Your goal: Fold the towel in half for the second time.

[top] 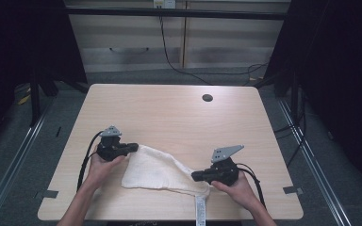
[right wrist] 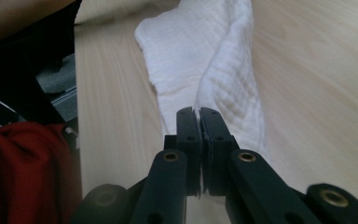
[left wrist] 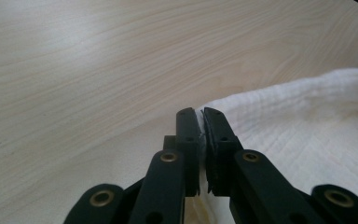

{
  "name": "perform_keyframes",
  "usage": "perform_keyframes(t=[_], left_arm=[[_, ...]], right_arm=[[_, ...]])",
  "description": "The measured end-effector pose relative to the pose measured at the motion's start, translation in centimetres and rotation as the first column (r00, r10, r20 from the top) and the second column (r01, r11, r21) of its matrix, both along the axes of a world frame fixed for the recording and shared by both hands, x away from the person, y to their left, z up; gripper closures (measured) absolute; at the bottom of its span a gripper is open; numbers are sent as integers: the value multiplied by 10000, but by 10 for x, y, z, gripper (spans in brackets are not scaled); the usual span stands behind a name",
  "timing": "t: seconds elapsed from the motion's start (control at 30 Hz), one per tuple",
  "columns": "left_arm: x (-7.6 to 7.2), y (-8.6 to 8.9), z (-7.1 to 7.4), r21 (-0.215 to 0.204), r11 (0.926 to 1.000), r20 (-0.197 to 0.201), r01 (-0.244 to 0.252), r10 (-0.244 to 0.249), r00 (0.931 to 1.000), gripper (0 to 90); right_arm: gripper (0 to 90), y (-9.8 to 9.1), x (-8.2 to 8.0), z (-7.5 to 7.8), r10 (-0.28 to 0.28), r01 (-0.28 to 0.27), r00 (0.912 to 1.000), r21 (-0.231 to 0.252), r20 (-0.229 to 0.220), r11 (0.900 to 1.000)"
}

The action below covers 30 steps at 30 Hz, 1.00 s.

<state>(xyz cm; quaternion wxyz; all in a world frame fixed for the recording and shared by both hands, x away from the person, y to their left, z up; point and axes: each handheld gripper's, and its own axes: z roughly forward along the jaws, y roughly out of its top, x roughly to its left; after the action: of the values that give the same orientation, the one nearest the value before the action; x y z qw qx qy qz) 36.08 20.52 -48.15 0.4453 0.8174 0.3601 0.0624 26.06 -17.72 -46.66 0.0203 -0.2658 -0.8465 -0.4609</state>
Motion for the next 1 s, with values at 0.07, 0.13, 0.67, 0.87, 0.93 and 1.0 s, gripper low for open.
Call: perform_keyframes(t=[0.07, 0.13, 0.67, 0.87, 0.93, 1.0], left_arm=[[-1, -2, 0, 105, 9999, 67, 79, -79, 9999, 857], [-3, -4, 2, 114, 9999, 162, 63, -65, 9998, 858], [-5, -10, 17, -285, 9995, 626, 110, -92, 9980, 857], [-17, -28, 35, -122, 9972, 1301, 742, -720, 9889, 855], [-24, -32, 41, 10, 9945, 1492, 1048, -1038, 9833, 854], [-31, -35, 46, 10, 9920, 1632, 1259, -1244, 9787, 854]], right_arm=[[873, 1, -5, -5, 29, -30, 9999, -46, -104, 10000], [873, 6, -8, -12, 141, -154, 9995, -436, -290, 9989], [881, 10, 1, -31, -351, 235, 9969, -1581, -707, 9871], [883, 10, 20, -27, -811, 681, 9954, -2169, -518, 9738], [883, 8, 27, -26, -939, 868, 9954, -2420, -179, 9664], [884, 3, 33, -27, -1165, 1048, 9925, -2343, -364, 9665]])
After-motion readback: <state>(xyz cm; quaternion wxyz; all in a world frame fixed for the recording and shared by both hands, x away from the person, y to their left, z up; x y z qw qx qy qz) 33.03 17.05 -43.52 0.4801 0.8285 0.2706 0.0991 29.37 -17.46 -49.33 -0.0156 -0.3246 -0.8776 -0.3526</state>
